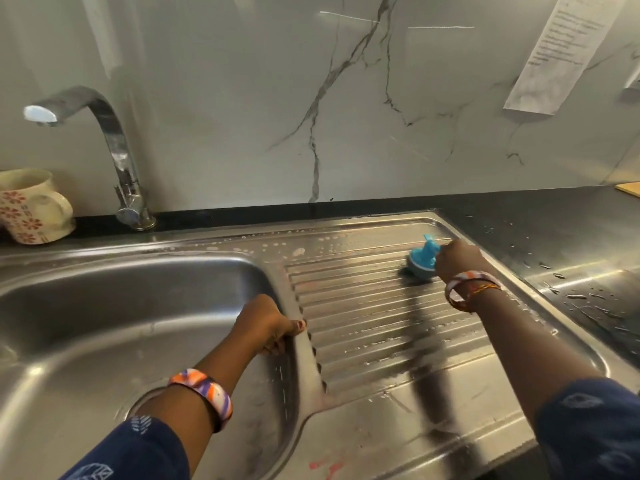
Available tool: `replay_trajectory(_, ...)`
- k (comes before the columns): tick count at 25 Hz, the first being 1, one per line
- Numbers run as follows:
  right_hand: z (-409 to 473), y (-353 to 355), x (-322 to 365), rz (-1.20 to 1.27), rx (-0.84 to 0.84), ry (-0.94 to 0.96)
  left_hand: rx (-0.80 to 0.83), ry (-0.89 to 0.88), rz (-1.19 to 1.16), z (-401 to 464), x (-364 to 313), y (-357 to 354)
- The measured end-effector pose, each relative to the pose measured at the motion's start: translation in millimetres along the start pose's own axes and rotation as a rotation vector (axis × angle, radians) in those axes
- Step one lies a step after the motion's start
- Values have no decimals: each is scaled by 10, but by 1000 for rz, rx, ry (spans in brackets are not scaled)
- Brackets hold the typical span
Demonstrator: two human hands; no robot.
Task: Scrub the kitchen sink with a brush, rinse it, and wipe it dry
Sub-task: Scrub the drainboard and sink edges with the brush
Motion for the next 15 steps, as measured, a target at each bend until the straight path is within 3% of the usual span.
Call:
replay_trajectory(4, -548, -378, 852, 184, 46, 274, 41, 20, -64, 1, 9, -2)
replay_trajectory(6, -964, -624, 1417, 150, 89, 476, 32, 15, -77, -9, 23, 1)
replay_trajectory(8, -1136, -684, 1710, 95, 68, 553, -5, -8, -80, -21, 35, 3)
replay_trajectory(11, -932, -564, 1531, 104, 56, 510, -46, -24, -81, 11, 72, 11)
replay_trajectory(15, -286, -208, 557, 54, 18, 248, -22, -3, -56, 102, 81, 29)
Point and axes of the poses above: each hand's wrist, its own z-axis towards the middle knuckle, its own y-axis out of the back of the hand, x = y × z, the point moved 7 cm from there along z, towards the middle knuckle, and after that the axes turned 15 degrees about x, right-handed, at the moved point
